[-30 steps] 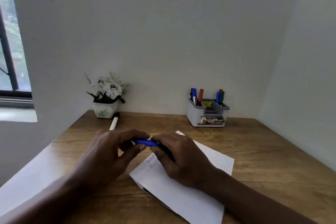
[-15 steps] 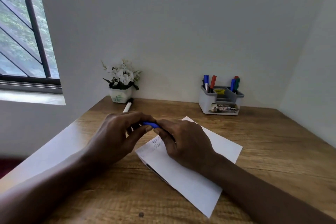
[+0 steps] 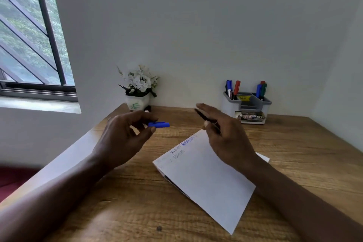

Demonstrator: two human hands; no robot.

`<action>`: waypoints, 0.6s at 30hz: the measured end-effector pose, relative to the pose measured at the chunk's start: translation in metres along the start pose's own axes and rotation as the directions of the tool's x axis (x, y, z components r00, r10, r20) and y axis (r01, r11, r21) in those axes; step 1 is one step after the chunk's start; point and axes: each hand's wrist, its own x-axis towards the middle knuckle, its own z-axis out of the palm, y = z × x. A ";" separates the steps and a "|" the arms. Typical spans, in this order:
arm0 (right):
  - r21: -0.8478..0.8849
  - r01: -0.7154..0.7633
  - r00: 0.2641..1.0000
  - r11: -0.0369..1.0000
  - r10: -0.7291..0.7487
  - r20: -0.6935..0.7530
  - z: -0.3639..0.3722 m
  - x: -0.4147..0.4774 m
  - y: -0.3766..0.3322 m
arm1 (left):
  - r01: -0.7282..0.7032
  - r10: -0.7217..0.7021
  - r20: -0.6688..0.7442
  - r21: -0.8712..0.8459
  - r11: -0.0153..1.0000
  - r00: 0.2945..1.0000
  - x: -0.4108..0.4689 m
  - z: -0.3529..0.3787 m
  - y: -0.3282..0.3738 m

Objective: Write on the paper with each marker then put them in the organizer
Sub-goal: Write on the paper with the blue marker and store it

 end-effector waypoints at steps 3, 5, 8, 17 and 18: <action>0.253 -0.214 0.977 0.943 0.206 0.061 -0.004 0.002 -0.003 | 0.090 -0.093 0.061 0.047 0.995 0.994 0.002 0.005 -0.009; 0.469 -0.416 0.906 0.779 0.397 0.145 -0.006 0.004 -0.009 | 0.122 -0.130 0.100 0.091 0.988 0.986 0.004 0.007 -0.013; 0.728 -0.579 0.774 0.366 0.527 0.351 -0.007 0.004 -0.011 | 0.136 -0.182 0.202 0.223 0.965 0.962 0.006 0.007 -0.013; 0.815 -0.532 0.819 0.232 0.385 0.425 -0.010 0.006 -0.002 | 0.140 -0.256 0.290 0.366 0.920 0.922 0.005 0.006 -0.004; 0.773 -0.529 0.835 0.351 0.377 0.400 -0.009 0.005 -0.004 | 0.152 -0.277 0.312 0.370 0.916 0.909 0.005 0.006 -0.005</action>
